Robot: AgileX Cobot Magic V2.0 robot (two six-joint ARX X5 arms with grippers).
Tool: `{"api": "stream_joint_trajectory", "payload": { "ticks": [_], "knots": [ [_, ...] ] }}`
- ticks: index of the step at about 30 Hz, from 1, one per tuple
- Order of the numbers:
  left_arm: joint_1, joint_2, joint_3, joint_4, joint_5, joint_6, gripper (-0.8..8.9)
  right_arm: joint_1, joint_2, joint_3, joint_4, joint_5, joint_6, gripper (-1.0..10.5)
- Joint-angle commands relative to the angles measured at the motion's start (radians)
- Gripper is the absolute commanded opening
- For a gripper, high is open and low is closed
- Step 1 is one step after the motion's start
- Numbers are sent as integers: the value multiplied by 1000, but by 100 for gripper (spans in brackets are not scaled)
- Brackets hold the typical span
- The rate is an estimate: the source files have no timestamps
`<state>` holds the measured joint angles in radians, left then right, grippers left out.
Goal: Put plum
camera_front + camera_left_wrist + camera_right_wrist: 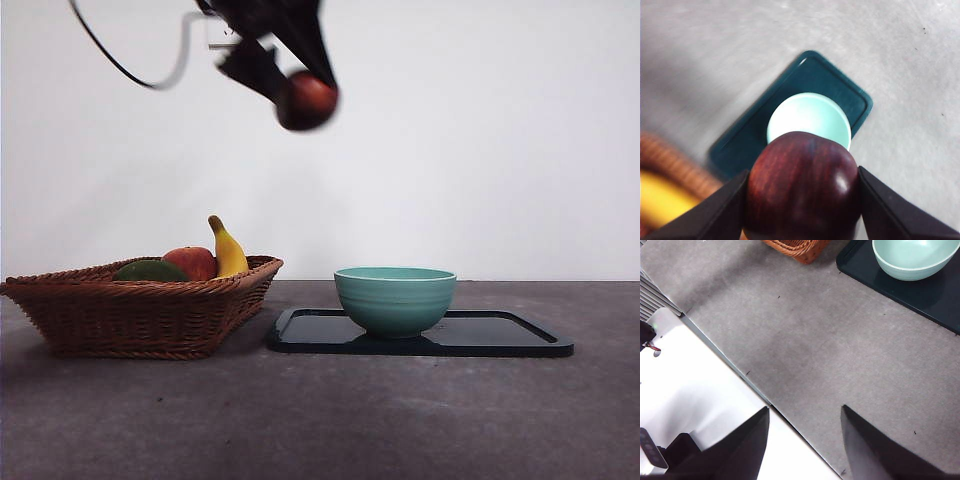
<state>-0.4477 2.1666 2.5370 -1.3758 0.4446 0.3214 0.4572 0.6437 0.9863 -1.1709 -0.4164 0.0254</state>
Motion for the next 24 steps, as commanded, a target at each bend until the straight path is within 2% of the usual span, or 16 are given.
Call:
{"api": "stream_joint_trajectory", "payload": {
  "ticks": [1,5,11,18,24],
  "knots": [
    [27,-32,42,-28,9,26,173,5,6,6,3,-4,-12,229],
    [75,-87,33,-68,40,29,173,5,6,6,1,-4,-12,229],
    [140,-207,-83,-75,61,45,176,5,6,6,-6,-4,-30,229],
    [200,-351,-343,-75,61,86,177,5,6,6,-5,-13,-37,229],
    [214,-417,-557,-33,62,87,177,5,6,6,-4,-31,-42,229]
  ]
}}
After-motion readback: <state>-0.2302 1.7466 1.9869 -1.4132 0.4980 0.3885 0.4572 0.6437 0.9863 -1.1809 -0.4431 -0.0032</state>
